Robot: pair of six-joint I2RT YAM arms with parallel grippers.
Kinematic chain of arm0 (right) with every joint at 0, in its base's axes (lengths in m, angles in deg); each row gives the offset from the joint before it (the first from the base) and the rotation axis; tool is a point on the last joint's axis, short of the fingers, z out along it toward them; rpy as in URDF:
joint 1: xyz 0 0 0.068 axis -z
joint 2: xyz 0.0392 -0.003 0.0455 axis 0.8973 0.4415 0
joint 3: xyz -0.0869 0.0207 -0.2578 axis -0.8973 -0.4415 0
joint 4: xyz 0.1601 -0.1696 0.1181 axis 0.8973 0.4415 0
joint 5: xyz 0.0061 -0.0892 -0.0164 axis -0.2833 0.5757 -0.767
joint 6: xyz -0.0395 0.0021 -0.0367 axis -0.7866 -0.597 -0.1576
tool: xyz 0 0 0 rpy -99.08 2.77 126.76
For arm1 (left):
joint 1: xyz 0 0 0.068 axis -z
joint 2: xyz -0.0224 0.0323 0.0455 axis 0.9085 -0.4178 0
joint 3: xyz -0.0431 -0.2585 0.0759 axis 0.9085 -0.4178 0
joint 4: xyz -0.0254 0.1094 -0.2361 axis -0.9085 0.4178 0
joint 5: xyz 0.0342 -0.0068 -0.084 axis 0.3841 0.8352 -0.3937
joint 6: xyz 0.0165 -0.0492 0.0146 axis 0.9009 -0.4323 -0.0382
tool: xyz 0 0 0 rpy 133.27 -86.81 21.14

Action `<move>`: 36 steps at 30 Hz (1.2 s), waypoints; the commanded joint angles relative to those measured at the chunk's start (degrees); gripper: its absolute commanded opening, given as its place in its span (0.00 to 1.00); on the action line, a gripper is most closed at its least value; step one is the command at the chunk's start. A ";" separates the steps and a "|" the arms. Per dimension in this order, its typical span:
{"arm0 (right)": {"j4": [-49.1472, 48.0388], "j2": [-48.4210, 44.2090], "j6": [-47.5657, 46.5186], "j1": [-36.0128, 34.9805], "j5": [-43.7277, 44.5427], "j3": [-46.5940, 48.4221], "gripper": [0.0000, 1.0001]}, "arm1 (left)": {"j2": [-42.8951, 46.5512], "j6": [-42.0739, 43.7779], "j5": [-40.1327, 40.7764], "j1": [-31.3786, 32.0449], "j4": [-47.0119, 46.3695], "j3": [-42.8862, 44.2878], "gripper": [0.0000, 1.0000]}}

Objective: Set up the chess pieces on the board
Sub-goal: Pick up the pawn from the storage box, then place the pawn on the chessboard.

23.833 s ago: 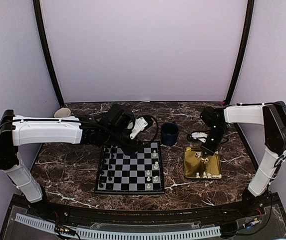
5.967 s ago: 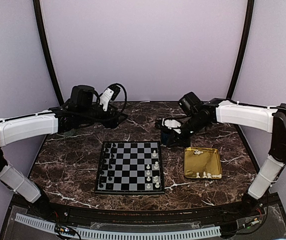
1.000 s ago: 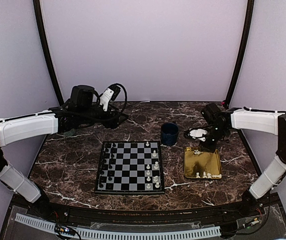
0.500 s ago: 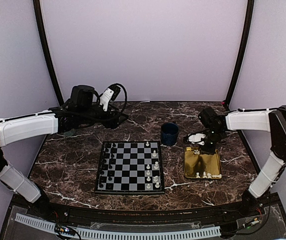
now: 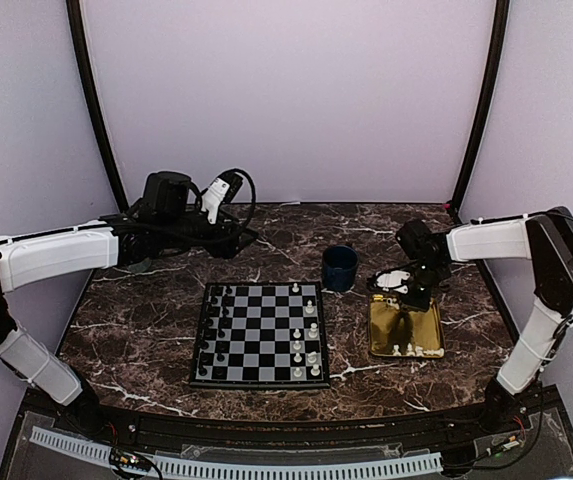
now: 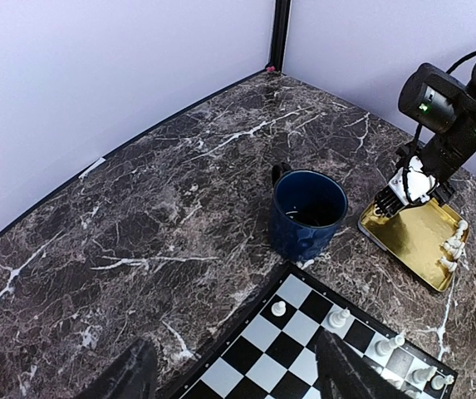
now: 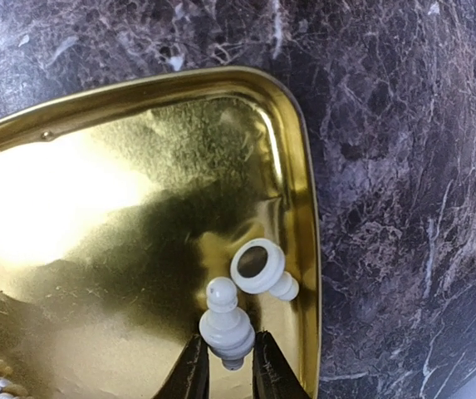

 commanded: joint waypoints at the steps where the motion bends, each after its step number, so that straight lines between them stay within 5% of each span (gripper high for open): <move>1: -0.10 1.59 -0.79 0.78 -1.76 0.12 0.21 | 0.18 -0.46 -0.95 -0.02 0.04 1.22 0.68; 25: 1.44 -5.54 7.13 2.63 -13.45 -3.88 0.06 | -1.94 -1.84 -5.91 -0.02 -0.81 1.36 0.68; 36: 5.67 -9.88 12.08 -0.23 -29.30 5.88 0.07 | -6.19 -4.98 -15.78 3.32 -7.61 0.38 0.65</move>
